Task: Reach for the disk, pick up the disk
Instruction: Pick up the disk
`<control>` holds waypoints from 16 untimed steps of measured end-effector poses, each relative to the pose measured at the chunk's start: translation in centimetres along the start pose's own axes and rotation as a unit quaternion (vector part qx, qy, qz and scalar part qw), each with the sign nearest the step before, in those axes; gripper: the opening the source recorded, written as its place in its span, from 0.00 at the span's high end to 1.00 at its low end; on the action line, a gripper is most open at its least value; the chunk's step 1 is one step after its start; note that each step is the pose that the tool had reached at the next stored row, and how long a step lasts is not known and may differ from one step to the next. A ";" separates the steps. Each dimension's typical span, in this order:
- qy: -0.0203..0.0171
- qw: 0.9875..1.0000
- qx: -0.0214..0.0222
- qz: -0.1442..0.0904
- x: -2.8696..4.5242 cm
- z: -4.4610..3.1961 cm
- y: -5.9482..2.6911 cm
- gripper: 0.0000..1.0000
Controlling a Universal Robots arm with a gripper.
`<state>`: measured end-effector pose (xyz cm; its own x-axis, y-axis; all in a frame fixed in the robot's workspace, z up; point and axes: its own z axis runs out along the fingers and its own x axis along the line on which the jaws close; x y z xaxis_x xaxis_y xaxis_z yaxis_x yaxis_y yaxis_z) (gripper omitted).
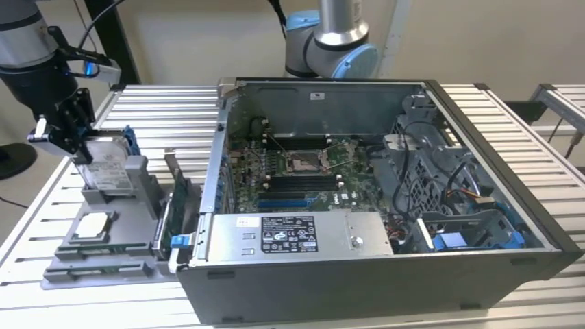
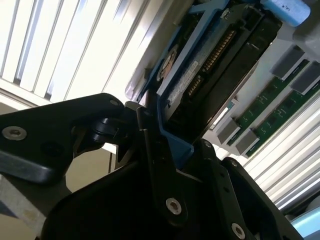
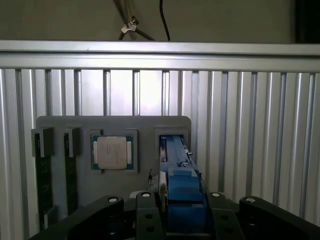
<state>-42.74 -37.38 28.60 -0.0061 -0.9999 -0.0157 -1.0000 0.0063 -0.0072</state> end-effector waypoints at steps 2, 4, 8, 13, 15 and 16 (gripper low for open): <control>-0.001 1.000 0.000 0.000 0.00 -0.38 0.00 1.00; -0.001 1.000 0.000 0.000 -0.01 -1.02 -0.01 1.00; -0.001 1.000 0.002 0.000 -0.02 -2.33 -0.01 1.00; -0.001 1.000 0.007 0.000 -0.05 -3.60 -0.02 1.00; -0.001 1.000 0.008 0.000 -0.06 -4.31 -0.02 1.00; -0.001 1.000 0.008 0.000 -0.07 -4.76 -0.02 1.00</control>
<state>-42.75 -37.38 33.36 -0.0059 -0.9998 -0.0175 -0.9997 0.0063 -0.0233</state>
